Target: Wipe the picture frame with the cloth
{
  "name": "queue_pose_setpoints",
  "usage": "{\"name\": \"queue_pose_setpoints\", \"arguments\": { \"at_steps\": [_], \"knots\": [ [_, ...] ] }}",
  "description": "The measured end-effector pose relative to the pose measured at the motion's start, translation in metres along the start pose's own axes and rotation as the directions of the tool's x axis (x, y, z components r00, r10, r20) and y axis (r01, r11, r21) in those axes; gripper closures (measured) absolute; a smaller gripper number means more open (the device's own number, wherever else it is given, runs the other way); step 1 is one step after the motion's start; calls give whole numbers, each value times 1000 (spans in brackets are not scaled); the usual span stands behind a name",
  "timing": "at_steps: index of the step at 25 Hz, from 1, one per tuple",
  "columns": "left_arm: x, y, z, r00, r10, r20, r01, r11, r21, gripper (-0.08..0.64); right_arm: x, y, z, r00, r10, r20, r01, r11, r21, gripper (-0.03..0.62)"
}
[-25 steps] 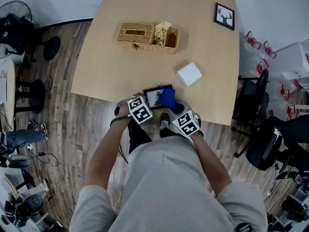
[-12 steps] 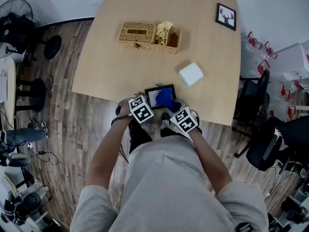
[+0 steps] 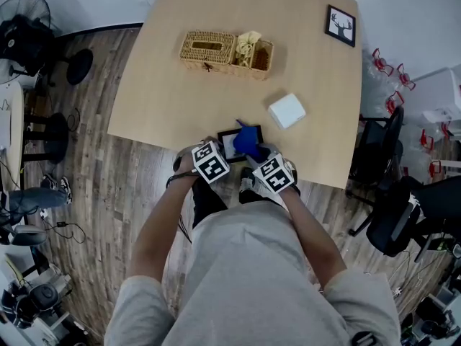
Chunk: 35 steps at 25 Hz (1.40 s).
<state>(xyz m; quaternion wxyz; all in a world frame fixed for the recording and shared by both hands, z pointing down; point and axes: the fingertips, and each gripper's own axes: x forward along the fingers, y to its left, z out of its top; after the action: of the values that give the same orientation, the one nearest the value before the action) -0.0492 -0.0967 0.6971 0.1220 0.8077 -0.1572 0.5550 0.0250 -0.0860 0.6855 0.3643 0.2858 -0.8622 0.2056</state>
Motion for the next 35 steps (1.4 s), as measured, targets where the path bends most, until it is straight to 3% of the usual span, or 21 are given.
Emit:
{"name": "queue_pose_setpoints", "arguments": {
  "at_steps": [35],
  "knots": [
    [-3,1,5,999,-9,38,12,997,-81,508,29,-42,49,998,-59,-24,57,996,-62,486]
  ]
}}
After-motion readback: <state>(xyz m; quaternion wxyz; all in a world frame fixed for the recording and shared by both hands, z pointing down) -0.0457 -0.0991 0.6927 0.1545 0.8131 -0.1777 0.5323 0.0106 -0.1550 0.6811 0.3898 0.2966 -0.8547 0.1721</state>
